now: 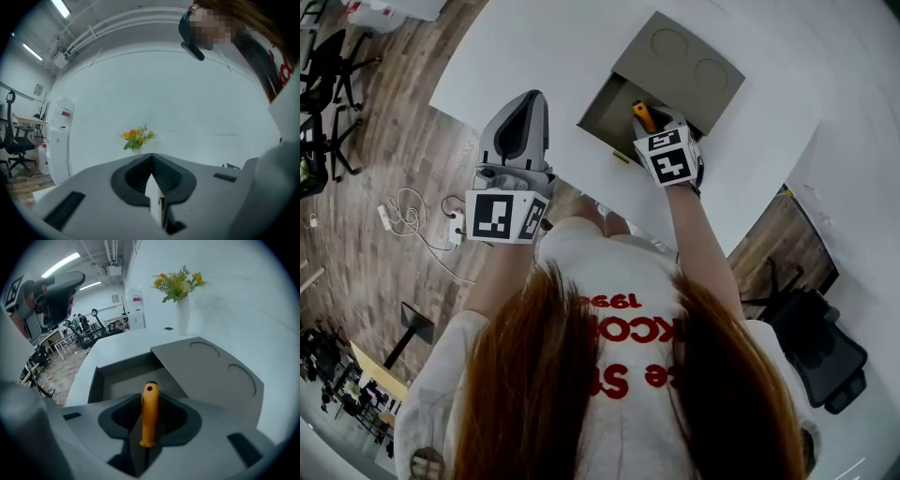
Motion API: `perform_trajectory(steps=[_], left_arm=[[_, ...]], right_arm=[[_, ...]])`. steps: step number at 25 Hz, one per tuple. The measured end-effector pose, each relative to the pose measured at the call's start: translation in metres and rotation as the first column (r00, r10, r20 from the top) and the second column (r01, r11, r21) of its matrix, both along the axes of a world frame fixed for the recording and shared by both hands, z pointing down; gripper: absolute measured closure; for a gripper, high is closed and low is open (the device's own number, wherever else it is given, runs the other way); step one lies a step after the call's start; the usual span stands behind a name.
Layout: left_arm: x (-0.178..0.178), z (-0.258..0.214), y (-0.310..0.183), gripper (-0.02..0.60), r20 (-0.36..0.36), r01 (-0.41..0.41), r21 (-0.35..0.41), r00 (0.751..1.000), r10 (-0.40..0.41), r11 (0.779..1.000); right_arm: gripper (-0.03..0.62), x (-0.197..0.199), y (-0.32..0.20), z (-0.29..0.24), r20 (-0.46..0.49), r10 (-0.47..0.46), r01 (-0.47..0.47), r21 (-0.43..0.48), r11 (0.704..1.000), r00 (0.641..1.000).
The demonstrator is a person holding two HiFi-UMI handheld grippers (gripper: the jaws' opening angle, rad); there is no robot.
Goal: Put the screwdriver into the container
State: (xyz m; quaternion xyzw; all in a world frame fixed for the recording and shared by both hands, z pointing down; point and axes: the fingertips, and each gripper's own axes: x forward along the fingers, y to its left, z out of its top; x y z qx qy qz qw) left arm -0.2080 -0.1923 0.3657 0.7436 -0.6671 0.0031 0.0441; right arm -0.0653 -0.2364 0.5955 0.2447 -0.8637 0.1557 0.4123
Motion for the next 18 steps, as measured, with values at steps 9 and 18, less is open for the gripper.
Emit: perform_trajectory(steps=[9,18], left_arm=[[-0.006,-0.011,-0.003,0.575,0.006,0.007,0.030,1.000,-0.007,1.000],[-0.015,-0.048,0.001,0.575,0.038,0.028,0.119,0.999,-0.033,0.992]], right_arm=[[0.559,-0.001,-0.020,-0.067,0.216,0.070,-0.100,0.131,0.986,0.974],[0.589,0.010,-0.029,-0.204,0.528,0.054,-0.268,0.339,0.902,0.848]])
